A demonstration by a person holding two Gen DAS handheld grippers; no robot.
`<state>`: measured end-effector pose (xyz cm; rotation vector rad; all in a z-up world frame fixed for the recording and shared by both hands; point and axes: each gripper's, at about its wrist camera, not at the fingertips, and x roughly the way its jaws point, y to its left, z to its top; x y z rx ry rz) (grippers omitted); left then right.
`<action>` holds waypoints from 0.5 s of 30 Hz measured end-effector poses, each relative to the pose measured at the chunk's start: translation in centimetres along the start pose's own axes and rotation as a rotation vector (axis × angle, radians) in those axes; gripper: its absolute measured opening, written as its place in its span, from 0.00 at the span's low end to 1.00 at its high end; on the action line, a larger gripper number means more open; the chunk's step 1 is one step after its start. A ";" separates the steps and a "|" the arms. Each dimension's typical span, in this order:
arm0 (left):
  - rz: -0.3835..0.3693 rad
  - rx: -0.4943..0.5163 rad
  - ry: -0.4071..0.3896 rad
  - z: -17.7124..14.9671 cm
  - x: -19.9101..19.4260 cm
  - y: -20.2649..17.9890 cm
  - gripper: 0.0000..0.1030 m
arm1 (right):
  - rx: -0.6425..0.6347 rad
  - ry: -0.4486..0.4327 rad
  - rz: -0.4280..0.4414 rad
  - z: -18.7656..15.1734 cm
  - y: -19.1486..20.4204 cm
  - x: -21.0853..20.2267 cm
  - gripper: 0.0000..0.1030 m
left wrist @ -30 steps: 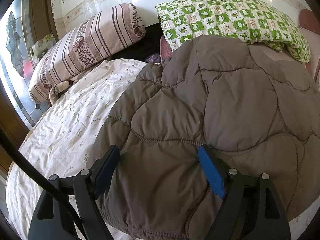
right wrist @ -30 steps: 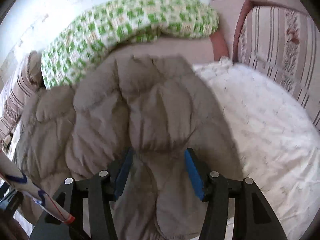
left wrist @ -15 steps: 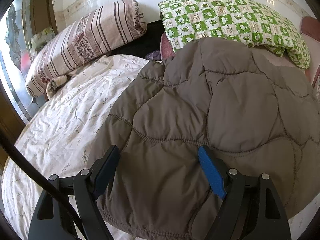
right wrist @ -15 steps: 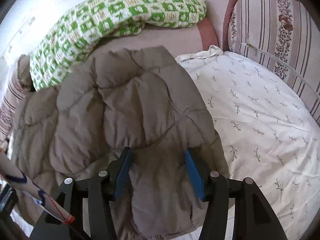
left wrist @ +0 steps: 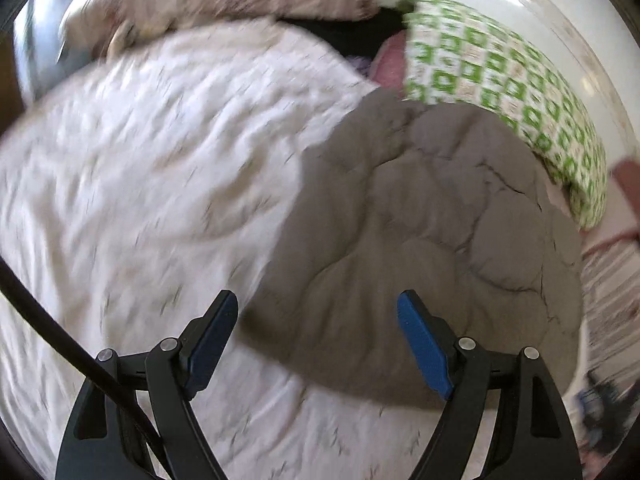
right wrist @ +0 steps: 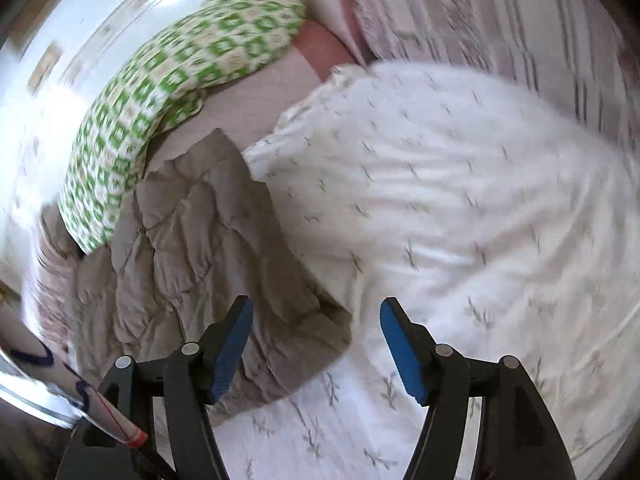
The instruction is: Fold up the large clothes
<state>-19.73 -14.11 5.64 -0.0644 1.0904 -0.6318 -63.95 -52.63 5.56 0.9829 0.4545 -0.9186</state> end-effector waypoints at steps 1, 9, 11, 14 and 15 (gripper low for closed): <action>-0.026 -0.045 0.025 -0.3 0.2 1.0 0.79 | 0.034 0.023 0.023 -0.2 -0.7 0.2 0.69; -0.153 -0.201 0.087 -0.8 2.3 2.8 0.79 | 0.170 0.090 0.126 -1.7 -1.5 2.7 0.69; -0.182 -0.234 0.095 -0.7 3.0 3.0 0.80 | 0.186 0.098 0.144 -1.8 -1.3 3.6 0.69; -0.203 -0.280 0.099 -0.4 4.0 3.3 0.84 | 0.204 0.095 0.141 -1.9 -0.9 4.6 0.76; -0.217 -0.295 0.100 -0.3 4.4 3.4 0.85 | 0.210 0.091 0.144 -2.0 -0.8 5.0 0.77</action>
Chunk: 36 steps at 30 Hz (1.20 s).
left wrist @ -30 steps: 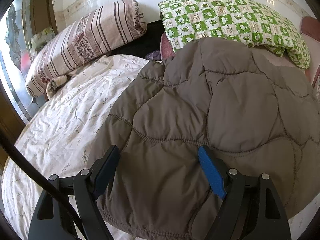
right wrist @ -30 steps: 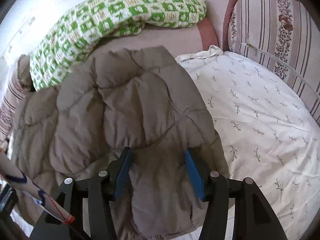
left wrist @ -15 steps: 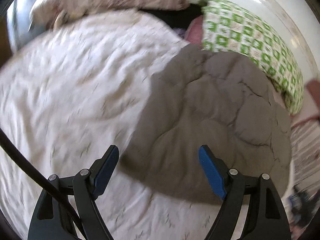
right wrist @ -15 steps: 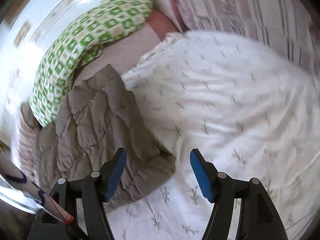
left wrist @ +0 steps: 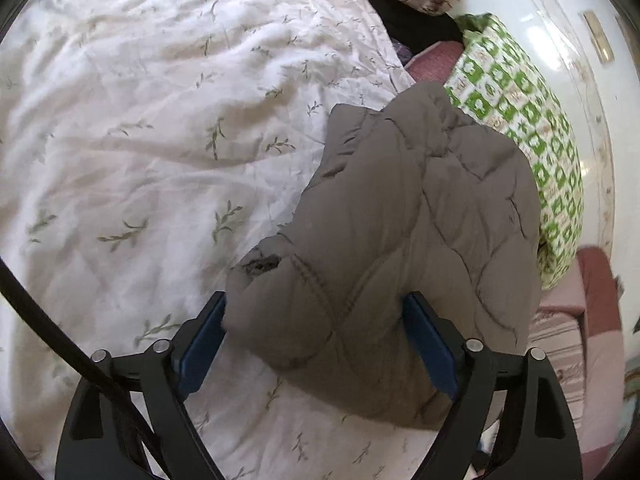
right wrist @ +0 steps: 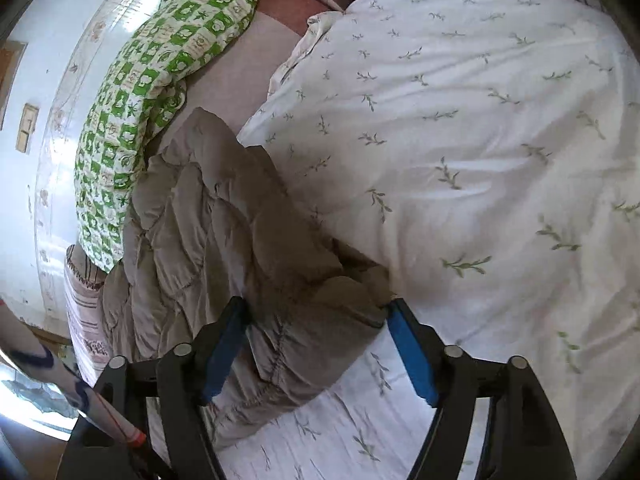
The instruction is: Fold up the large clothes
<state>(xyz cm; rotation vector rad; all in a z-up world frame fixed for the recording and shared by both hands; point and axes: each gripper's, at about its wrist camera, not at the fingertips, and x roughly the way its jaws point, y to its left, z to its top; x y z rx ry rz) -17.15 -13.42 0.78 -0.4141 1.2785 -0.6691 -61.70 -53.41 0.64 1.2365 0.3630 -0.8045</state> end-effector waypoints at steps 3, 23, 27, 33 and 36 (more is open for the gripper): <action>-0.023 -0.020 -0.013 0.7 0.8 0.0 0.89 | 0.015 -0.001 0.016 0.2 0.0 1.1 0.80; 0.187 0.357 -0.192 -3.5 -6.9 -5.4 0.36 | -0.400 -0.138 -0.115 -4.1 7.6 -7.8 0.28; 0.200 0.359 -0.186 -5.6 -8.4 -4.2 0.38 | -0.336 -0.087 -0.130 -5.1 5.6 -9.1 0.33; 0.299 0.273 -0.258 -5.6 -9.3 -2.4 0.58 | -0.025 0.058 -0.109 -3.7 -0.6 -7.6 0.61; 0.345 0.256 -0.383 -4.6 -11.1 -2.6 0.58 | 0.014 0.040 -0.112 -3.1 -1.1 -8.7 0.62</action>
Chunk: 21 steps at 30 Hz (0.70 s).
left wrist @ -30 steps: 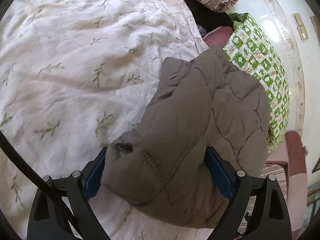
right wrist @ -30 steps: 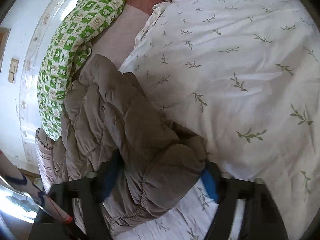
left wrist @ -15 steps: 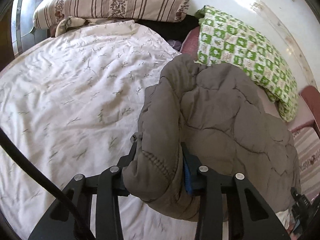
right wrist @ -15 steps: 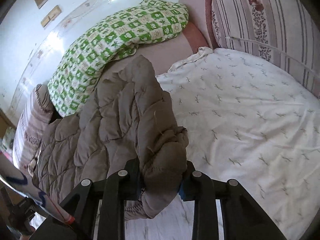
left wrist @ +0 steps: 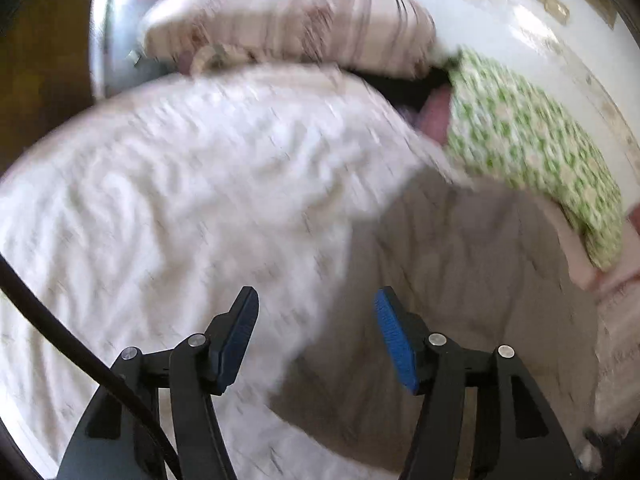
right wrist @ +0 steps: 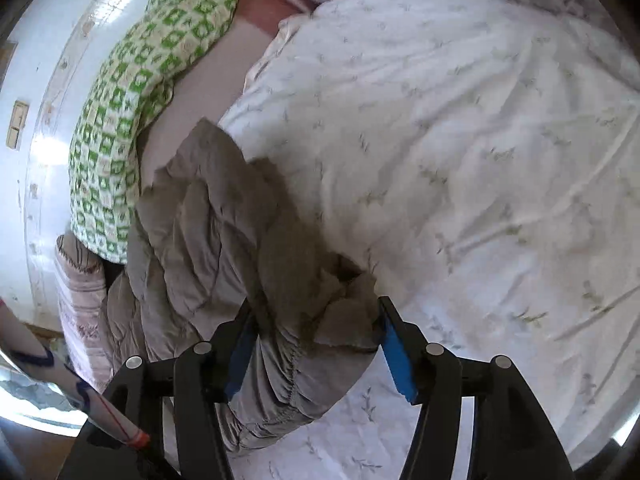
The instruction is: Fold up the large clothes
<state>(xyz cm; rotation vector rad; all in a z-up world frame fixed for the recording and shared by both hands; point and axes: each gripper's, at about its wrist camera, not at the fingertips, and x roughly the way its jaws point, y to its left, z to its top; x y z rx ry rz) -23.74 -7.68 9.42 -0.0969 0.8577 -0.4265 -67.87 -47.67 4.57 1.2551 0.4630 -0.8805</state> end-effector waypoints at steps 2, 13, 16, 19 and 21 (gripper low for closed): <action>0.017 0.045 -0.046 0.7 -0.2 -1.1 0.58 | -0.023 -0.029 -0.019 -0.1 0.7 -0.7 0.62; -0.137 0.494 -0.039 -3.2 2.0 -15.3 0.59 | -0.470 -0.312 -0.031 -1.7 10.2 -2.6 0.60; -0.101 0.537 -0.037 -4.0 3.3 -16.8 0.59 | -0.571 -0.277 -0.067 -2.7 12.8 1.1 0.51; -0.086 0.508 -0.009 -3.7 5.1 -16.7 0.69 | -0.604 -0.230 -0.131 -2.2 13.2 4.7 0.51; -0.082 0.512 -0.003 -3.7 5.8 -16.5 0.73 | -0.609 -0.222 -0.173 -1.8 12.7 6.0 0.52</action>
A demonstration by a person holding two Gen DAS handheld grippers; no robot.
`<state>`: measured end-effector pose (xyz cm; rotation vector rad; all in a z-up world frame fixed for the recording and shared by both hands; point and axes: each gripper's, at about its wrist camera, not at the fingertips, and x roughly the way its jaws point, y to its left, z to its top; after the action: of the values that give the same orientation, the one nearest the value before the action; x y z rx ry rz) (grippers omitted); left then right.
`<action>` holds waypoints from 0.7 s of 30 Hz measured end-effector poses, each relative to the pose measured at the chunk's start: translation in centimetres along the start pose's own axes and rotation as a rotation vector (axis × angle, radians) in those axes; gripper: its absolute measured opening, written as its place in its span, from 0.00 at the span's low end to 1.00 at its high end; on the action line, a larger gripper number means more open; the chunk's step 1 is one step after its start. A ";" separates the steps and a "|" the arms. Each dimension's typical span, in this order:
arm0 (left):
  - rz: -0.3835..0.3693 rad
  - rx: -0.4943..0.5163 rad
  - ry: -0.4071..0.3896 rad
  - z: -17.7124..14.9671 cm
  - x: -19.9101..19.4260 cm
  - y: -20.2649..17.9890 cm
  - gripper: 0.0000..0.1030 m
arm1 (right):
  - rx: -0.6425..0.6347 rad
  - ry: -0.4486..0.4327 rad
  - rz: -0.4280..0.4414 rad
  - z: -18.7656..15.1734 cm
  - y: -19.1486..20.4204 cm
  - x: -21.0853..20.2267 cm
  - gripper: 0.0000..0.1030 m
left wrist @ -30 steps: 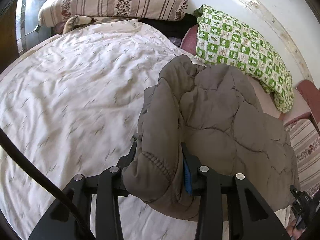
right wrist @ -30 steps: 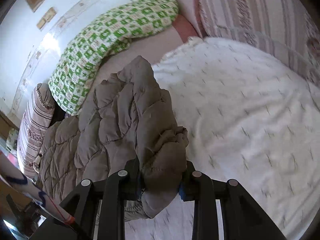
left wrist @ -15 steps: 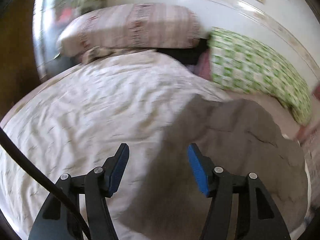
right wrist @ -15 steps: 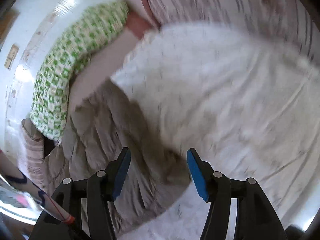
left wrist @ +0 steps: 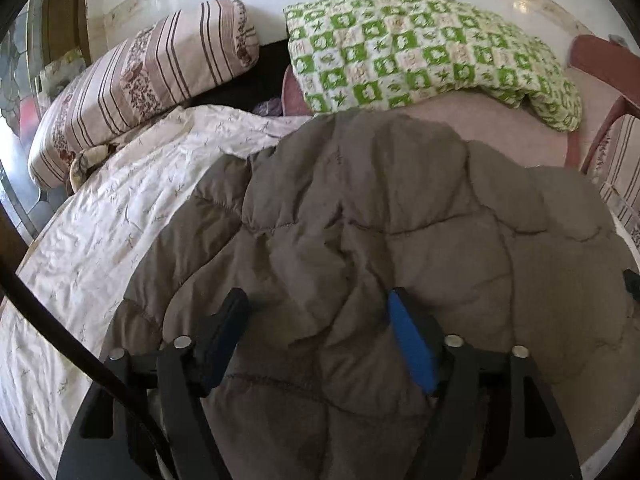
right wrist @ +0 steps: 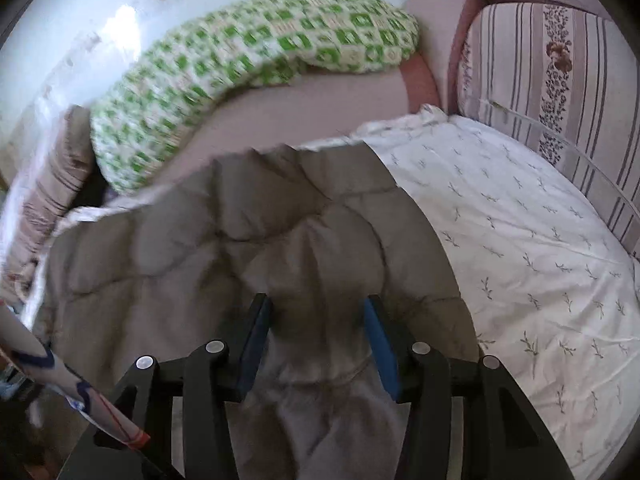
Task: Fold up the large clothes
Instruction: 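Lower the jacket bundle onto the bed with both tools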
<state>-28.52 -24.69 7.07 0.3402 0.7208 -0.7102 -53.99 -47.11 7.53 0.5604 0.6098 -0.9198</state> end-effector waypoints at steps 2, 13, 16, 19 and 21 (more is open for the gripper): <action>0.008 0.009 -0.007 -0.2 0.4 0.0 0.76 | -0.023 0.049 -0.017 -0.3 -0.1 1.8 0.57; 0.022 0.016 0.000 -0.5 1.6 -0.4 0.77 | -0.034 0.036 -0.088 -0.6 0.6 2.3 0.61; 0.018 0.005 0.003 -0.4 1.7 -0.2 0.78 | -0.062 -0.055 -0.086 -0.3 2.4 0.1 0.61; 0.025 0.007 -0.001 -0.5 1.7 -0.2 0.79 | -0.117 -0.124 -0.035 -0.5 4.6 -1.4 0.61; 0.029 0.010 -0.004 -0.5 1.7 -0.3 0.79 | -0.163 -0.121 0.001 -1.0 6.1 -1.5 0.61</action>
<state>-28.03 -25.42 5.53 0.3576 0.7077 -0.6871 -49.73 -42.61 9.04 0.3566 0.5692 -0.8872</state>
